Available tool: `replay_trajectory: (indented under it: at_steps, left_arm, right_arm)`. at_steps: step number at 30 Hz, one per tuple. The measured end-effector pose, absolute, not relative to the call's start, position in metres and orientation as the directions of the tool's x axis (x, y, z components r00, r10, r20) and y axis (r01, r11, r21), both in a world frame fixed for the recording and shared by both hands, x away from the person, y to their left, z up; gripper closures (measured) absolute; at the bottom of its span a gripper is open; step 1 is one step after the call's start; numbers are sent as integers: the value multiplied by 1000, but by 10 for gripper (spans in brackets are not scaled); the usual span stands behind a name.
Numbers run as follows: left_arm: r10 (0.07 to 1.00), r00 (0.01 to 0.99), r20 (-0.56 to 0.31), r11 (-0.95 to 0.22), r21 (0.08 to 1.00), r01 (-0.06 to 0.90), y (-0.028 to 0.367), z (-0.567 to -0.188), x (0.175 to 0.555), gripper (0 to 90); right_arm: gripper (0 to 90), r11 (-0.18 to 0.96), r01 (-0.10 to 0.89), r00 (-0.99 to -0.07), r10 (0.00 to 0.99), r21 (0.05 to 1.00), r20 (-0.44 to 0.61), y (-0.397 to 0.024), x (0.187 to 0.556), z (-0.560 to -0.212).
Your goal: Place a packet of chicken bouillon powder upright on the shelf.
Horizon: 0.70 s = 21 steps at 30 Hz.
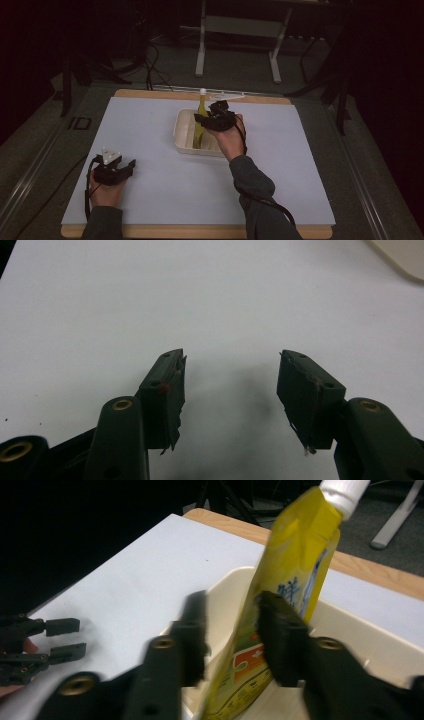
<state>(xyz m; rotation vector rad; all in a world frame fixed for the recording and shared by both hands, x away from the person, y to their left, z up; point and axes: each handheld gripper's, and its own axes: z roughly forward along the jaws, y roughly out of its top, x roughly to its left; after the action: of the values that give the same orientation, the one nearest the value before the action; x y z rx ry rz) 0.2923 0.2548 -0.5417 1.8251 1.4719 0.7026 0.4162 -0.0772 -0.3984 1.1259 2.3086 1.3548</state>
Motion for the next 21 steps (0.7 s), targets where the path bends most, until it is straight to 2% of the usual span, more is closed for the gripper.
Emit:
replay_trajectory:
  at_steps: [3, 4, 8, 21]
  left_arm:
    - [977, 213, -9, -126, 783, 609, 255, -542, 292, 442]
    - [977, 213, -10, -125, 783, 609, 255, -542, 292, 441]
    - [977, 214, -8, -127, 784, 608, 255, -542, 292, 441]
    - [977, 212, -5, -128, 785, 606, 255, -542, 292, 442]
  right_arm:
    - [527, 290, 476, -683, 716, 830, 142, -75, 412, -393]
    - [470, 289, 468, -678, 724, 835, 129, -75, 410, -389]
    - [400, 283, 482, -664, 736, 829, 135, -78, 408, -385]
    - [358, 338, 463, -673, 735, 819, 77, -98, 391, -375]
